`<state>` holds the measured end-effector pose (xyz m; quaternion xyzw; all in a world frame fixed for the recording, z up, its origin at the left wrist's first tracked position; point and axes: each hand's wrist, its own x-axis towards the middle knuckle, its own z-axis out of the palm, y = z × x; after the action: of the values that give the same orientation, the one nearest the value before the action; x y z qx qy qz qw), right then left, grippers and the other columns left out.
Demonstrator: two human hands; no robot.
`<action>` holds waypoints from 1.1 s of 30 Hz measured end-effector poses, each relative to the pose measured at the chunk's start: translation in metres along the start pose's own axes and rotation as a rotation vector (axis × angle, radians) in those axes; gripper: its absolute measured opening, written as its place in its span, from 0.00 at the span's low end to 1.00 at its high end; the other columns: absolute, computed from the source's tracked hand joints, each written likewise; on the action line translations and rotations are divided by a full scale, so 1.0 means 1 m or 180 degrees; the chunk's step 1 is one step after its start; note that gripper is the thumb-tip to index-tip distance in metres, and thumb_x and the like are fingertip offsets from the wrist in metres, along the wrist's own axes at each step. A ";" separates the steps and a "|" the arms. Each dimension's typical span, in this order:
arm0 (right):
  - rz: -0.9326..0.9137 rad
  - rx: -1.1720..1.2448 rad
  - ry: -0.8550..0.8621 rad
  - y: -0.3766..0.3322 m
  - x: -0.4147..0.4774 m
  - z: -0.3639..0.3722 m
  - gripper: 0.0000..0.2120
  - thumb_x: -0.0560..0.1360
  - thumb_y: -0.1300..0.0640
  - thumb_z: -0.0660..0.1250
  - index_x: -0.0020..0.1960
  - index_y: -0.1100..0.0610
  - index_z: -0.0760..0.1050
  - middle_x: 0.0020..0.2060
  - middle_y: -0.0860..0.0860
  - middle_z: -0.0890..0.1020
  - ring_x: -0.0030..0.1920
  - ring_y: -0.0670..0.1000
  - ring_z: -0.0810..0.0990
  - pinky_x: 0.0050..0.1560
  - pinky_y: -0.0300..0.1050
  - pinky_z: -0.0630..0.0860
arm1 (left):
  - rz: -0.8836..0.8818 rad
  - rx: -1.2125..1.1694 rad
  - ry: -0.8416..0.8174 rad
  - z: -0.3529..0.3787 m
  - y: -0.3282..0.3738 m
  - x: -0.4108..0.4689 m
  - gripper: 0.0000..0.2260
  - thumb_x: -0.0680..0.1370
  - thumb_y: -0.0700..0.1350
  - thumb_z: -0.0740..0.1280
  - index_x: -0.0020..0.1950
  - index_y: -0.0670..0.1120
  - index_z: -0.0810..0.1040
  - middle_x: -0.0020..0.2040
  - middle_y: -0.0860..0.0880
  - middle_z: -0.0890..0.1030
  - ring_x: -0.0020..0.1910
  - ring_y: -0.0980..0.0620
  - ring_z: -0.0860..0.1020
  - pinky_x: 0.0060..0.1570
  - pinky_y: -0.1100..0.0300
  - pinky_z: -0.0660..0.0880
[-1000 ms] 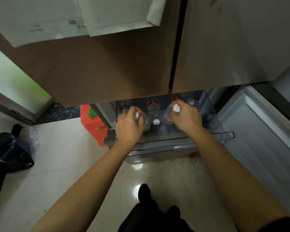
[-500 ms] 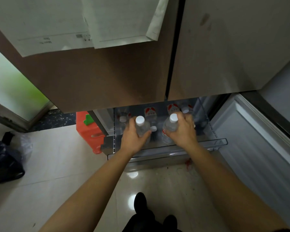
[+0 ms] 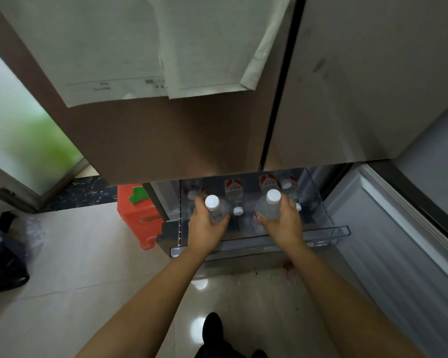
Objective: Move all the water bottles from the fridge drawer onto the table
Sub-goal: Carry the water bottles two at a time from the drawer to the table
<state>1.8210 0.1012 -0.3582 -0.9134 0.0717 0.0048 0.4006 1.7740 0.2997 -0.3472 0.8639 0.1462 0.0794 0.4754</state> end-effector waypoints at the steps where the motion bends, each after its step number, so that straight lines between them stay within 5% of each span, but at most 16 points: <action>1: -0.0128 0.0097 0.0090 -0.004 -0.004 -0.005 0.36 0.65 0.53 0.81 0.69 0.50 0.69 0.64 0.51 0.74 0.62 0.56 0.75 0.55 0.44 0.70 | 0.0047 -0.0078 0.0066 -0.004 0.005 -0.003 0.27 0.70 0.50 0.77 0.58 0.57 0.61 0.51 0.55 0.78 0.52 0.49 0.79 0.44 0.65 0.72; 3: -0.0439 0.0369 0.0235 -0.014 -0.014 -0.016 0.36 0.65 0.53 0.81 0.68 0.43 0.69 0.64 0.48 0.74 0.62 0.53 0.75 0.55 0.43 0.69 | 0.0208 -0.0223 0.0240 -0.014 0.016 -0.011 0.28 0.70 0.51 0.77 0.61 0.55 0.64 0.51 0.58 0.76 0.53 0.52 0.79 0.47 0.70 0.72; 6: -0.0869 0.0801 0.0286 -0.038 -0.029 -0.040 0.37 0.64 0.52 0.82 0.66 0.35 0.66 0.62 0.38 0.74 0.59 0.44 0.74 0.55 0.41 0.72 | 0.0436 -0.0419 0.0578 -0.036 0.033 -0.033 0.29 0.69 0.55 0.77 0.65 0.55 0.69 0.57 0.56 0.79 0.57 0.56 0.78 0.58 0.59 0.77; 11: -0.1590 0.1133 0.0027 -0.077 -0.066 -0.060 0.38 0.66 0.51 0.81 0.68 0.34 0.65 0.63 0.40 0.77 0.60 0.41 0.75 0.55 0.36 0.72 | 0.0517 -0.0512 0.1476 -0.082 0.063 -0.094 0.30 0.69 0.55 0.78 0.62 0.72 0.65 0.57 0.69 0.73 0.58 0.61 0.76 0.60 0.57 0.77; 16: -0.2175 0.1453 -0.0482 -0.127 -0.122 -0.033 0.39 0.68 0.53 0.81 0.70 0.36 0.64 0.67 0.42 0.76 0.64 0.41 0.73 0.58 0.31 0.68 | 0.0344 -0.0518 0.2167 -0.149 0.062 -0.177 0.28 0.67 0.54 0.77 0.62 0.68 0.69 0.59 0.56 0.77 0.59 0.53 0.78 0.54 0.51 0.81; 21: -0.2563 0.1587 -0.1236 -0.182 -0.213 0.010 0.39 0.68 0.51 0.80 0.69 0.32 0.61 0.64 0.42 0.76 0.62 0.48 0.75 0.61 0.52 0.76 | -0.0013 -0.0580 0.2761 -0.238 0.041 -0.278 0.30 0.69 0.46 0.79 0.66 0.59 0.71 0.59 0.59 0.79 0.58 0.55 0.80 0.58 0.48 0.79; 25: -0.3069 0.1742 -0.1826 -0.222 -0.312 0.047 0.38 0.70 0.51 0.79 0.71 0.30 0.62 0.65 0.41 0.76 0.62 0.46 0.76 0.63 0.55 0.77 | -0.0184 -0.0325 0.3288 -0.309 0.015 -0.377 0.31 0.70 0.43 0.79 0.63 0.67 0.70 0.56 0.71 0.77 0.55 0.68 0.77 0.55 0.58 0.78; 33: -0.3597 0.1816 -0.2816 -0.290 -0.580 0.139 0.37 0.71 0.48 0.78 0.74 0.36 0.63 0.67 0.41 0.75 0.66 0.47 0.75 0.64 0.56 0.76 | -0.0618 -0.0221 0.4370 -0.445 -0.057 -0.621 0.34 0.70 0.43 0.79 0.71 0.56 0.69 0.61 0.62 0.76 0.60 0.62 0.77 0.51 0.69 0.78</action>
<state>1.2930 0.4708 -0.2019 -0.5858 -0.5739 0.1454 0.5535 1.0540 0.4799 -0.1565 0.5855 0.4878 0.5697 0.3077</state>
